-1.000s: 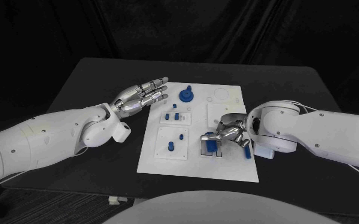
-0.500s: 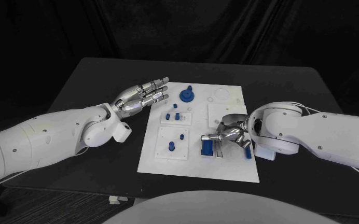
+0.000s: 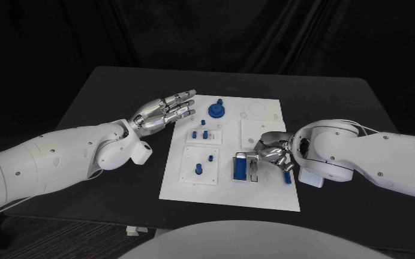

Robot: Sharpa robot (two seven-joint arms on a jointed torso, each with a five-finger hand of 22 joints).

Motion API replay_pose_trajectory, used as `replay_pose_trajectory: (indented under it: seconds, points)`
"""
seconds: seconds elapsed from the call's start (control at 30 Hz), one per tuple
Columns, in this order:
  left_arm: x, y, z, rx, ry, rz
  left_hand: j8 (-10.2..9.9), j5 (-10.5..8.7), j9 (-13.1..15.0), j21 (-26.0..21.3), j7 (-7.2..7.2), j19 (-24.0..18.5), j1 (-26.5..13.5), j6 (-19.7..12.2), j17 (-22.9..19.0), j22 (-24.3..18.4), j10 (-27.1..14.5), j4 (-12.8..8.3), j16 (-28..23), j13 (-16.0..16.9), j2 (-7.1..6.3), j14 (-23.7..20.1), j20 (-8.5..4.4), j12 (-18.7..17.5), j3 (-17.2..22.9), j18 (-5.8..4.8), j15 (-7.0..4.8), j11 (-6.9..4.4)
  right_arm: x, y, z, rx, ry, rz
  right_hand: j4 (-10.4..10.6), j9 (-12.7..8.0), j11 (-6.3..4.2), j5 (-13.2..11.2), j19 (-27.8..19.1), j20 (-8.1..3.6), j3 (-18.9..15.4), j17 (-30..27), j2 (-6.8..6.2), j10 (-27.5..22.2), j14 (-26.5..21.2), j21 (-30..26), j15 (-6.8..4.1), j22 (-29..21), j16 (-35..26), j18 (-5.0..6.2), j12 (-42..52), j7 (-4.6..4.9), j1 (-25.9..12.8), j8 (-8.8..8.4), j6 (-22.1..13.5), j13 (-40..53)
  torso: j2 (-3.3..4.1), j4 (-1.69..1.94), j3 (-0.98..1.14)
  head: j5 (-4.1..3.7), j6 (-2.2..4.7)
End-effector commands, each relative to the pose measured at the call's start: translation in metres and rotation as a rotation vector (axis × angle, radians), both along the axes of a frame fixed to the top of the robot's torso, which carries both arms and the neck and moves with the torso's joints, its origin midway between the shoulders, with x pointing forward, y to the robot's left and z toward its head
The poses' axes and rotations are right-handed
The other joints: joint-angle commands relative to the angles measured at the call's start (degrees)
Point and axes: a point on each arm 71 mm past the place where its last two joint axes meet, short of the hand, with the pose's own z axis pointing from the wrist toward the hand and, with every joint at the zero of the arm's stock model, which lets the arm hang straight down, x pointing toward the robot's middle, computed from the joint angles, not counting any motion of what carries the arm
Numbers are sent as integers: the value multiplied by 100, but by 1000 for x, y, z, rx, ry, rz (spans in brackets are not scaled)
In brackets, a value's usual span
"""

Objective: Assemble the parts on the task board

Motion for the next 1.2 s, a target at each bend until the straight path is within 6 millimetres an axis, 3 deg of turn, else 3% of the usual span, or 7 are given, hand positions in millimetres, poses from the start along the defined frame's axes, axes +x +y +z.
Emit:
replay_pose_trajectory:
  seconds: [0.03, 0.1, 0.33, 0.67, 0.97, 1.1, 1.2]
  points:
    - [-1, -1, 2, -30, -12, -8, 31, 38, 6, 15, 29, 0, 44, 7, 0, 8, 16, -28, 1, 7, 12, 12, 57, 20, -6, 44, 42, 36, 3, 0, 9, 85, -79, -38, -8, 19, -34, 46, 2, -48, -75, 369, 130, 293, 415, 28, -39, 950, 42, 17, 64, 7, -112, 11, -88, 1008, 0, 1, 0, 4, -1]
    - [-1, -1, 2, -30, -12, -8, 32, 38, 7, 16, 30, 1, 43, 13, 1, 11, 17, -29, 3, 8, 17, 13, 58, 25, -2, 44, 46, 38, 4, -1, 15, 114, -111, -50, -12, -54, -26, 603, 22, -44, -282, 425, 168, 330, 427, 78, -36, 966, 76, 4, 94, 31, -256, -67, -150, 1067, 0, 0, 0, 1, -1]
    - [-1, -1, 2, -31, -12, -8, 34, 38, 8, 19, 41, 6, 42, 20, 3, 24, 18, -32, 6, 9, 26, 17, 60, 32, 7, 45, 54, 52, 7, -2, 27, 193, -171, -71, -19, -759, 94, 537, 63, 34, -824, 488, 481, 401, 436, 216, 64, 1001, 123, -20, 151, 157, -240, -705, -140, 1184, -1, 1, 0, 13, -1]
    - [-1, -1, 2, -31, -13, -8, 37, 38, 10, 22, 50, 11, 41, 30, 4, 38, 20, -35, 8, 11, 31, 19, 62, 39, 13, 45, 58, 61, 8, 1, 25, 197, -157, -54, -21, -1478, 232, 434, 49, 132, -1303, 460, 730, 398, 428, 224, 175, 997, 121, -20, 151, 314, -132, -1337, -244, 1185, -1, 0, 0, 1, -1]
    - [-1, -2, 2, -33, -13, -10, 37, 39, 10, 23, 53, 12, 40, 29, 6, 39, 21, -36, 11, 11, 33, 22, 63, 39, 16, 45, 61, 70, 7, 3, 23, 213, -162, -40, -35, -1900, 312, 455, 43, 200, -1535, 455, 819, 400, 425, 232, 249, 996, 127, -17, 154, 407, 42, -1676, -319, 1190, 0, 0, 0, 4, -1]
    - [-1, -1, 2, -34, -15, -9, 37, 40, 10, 25, 56, 16, 40, 29, 6, 49, 22, -39, 12, 11, 36, 24, 65, 42, 20, 45, 66, 79, 7, 5, 32, 238, -318, 8, -801, -2178, 229, 985, 94, 169, -1396, 543, 421, 457, 443, 391, 190, 1041, 176, -45, 196, 424, 1262, -1967, -724, 1281, 2, 1, 1, 14, -1]
    - [-1, -1, 2, -34, -15, -8, 37, 40, 10, 27, 57, 18, 40, 30, 7, 57, 22, -40, 13, 12, 37, 25, 66, 44, 22, 46, 67, 81, 5, 7, 42, 232, -507, 79, -1242, -2263, 169, 1012, 113, 108, -1219, 495, 274, 470, 432, 463, 132, 1060, 158, -61, 205, 370, 1996, -1984, -1173, 1301, 2, 0, -1, 2, -1]
